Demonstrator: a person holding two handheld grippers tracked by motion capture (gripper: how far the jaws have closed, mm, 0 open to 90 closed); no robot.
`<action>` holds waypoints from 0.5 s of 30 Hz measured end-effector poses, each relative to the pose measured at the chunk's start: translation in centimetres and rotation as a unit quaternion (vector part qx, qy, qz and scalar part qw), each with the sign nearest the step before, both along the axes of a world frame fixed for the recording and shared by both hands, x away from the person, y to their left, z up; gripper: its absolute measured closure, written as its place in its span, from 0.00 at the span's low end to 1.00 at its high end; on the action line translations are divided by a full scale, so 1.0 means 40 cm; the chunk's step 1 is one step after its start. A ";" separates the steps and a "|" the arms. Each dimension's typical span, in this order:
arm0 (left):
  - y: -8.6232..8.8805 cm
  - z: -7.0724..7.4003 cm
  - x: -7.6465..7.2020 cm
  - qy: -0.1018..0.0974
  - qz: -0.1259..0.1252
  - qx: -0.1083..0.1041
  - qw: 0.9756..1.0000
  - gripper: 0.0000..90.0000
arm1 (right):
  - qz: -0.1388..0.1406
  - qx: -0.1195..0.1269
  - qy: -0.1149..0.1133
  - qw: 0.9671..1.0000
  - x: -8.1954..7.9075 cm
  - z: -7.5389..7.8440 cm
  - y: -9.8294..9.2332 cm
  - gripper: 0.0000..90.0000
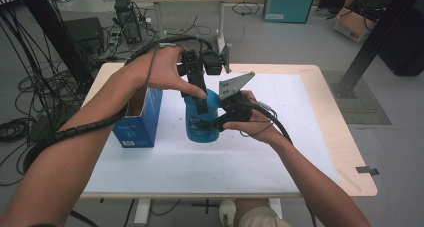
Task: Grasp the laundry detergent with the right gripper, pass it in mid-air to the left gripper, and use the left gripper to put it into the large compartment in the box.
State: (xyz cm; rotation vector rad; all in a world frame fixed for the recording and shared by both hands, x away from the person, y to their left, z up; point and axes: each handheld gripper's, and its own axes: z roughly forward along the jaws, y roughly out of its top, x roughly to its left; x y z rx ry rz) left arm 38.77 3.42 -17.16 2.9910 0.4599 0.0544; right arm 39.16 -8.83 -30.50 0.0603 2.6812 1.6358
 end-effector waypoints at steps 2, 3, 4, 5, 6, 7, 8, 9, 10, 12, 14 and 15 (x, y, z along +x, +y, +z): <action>-0.001 0.000 0.000 0.000 -0.002 0.002 1.000 0.05 | 0.001 0.000 -0.001 1.000 0.000 0.000 -0.001 0.49; -0.002 0.000 -0.001 -0.001 -0.001 0.002 1.000 0.05 | 0.000 -0.001 0.001 1.000 0.000 0.001 -0.001 0.49; -0.003 0.001 0.000 0.002 -0.002 0.003 1.000 0.05 | 0.000 0.000 0.000 1.000 0.000 0.002 -0.001 0.49; -0.003 0.001 0.000 0.002 -0.003 0.003 1.000 0.05 | 0.000 0.001 0.000 1.000 0.000 0.002 -0.002 0.49; -0.004 0.002 0.000 0.002 -0.003 0.003 1.000 0.05 | 0.000 0.002 0.000 1.000 0.000 0.002 -0.002 0.49; -0.004 0.002 0.000 0.002 -0.003 0.003 1.000 0.05 | 0.000 0.002 0.000 1.000 0.000 0.002 -0.002 0.49; -0.004 0.002 0.000 0.002 -0.003 0.003 1.000 0.05 | 0.000 0.002 0.001 1.000 -0.001 0.003 -0.003 0.49; -0.005 0.001 -0.001 0.003 -0.002 0.002 1.000 0.05 | 0.000 0.002 0.002 1.000 -0.001 0.004 -0.004 0.49; -0.005 0.001 -0.001 0.005 -0.002 0.002 1.000 0.05 | 0.000 0.002 0.002 1.000 -0.001 0.004 -0.004 0.49; -0.006 0.001 -0.001 0.004 -0.003 0.002 1.000 0.05 | -0.001 0.003 0.002 1.000 -0.001 0.004 -0.005 0.49; -0.007 0.001 -0.001 0.004 -0.004 0.003 1.000 0.05 | -0.001 0.003 0.002 1.000 -0.001 0.005 -0.006 0.49; -0.007 0.000 -0.001 0.002 -0.004 0.003 1.000 0.05 | -0.002 0.004 0.002 1.000 -0.002 0.005 -0.007 0.49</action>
